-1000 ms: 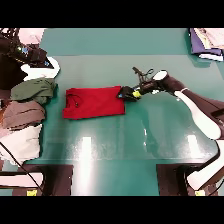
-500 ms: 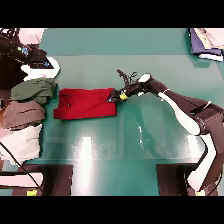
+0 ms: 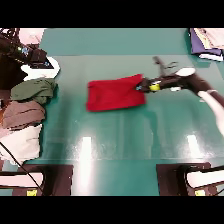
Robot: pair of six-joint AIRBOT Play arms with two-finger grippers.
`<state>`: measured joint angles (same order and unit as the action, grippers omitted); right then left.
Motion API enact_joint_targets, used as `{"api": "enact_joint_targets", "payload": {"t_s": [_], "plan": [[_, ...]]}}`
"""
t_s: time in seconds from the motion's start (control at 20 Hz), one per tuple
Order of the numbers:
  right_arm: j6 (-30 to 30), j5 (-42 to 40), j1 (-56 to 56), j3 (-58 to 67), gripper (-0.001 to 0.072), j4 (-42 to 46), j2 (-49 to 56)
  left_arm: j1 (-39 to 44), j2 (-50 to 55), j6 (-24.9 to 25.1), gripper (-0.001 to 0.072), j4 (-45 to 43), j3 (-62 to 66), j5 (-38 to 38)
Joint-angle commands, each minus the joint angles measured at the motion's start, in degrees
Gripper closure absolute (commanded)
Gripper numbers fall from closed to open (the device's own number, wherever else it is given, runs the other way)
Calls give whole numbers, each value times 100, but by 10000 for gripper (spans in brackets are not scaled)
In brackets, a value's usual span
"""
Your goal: Fold the shirts.
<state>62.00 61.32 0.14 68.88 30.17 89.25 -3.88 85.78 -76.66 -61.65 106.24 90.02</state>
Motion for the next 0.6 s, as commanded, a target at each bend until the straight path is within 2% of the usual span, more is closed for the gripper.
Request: {"api": "enact_joint_targets", "payload": {"t_s": [0.0, 0.15, 0.3, 0.45, 0.55], "plan": [[-15, -389, -1707, -732, 698, 157, -1056, 4, -2, -101, 685, 55, 0, -31], [0, -730, -3300, -1130, 698, 474, -1749, 33, -2, -98, 685, 74, 0, 103], [306, -1008, -4741, -1467, 699, 1073, -2297, 122, -2, -138, 685, 81, 0, 87], [380, -776, -5694, -1530, 698, 1565, -2430, 319, -2, -136, 685, 76, 0, -17], [739, -671, -6054, -1532, 698, 1904, -2430, 455, -2, -131, 685, 76, 0, -63]]}}
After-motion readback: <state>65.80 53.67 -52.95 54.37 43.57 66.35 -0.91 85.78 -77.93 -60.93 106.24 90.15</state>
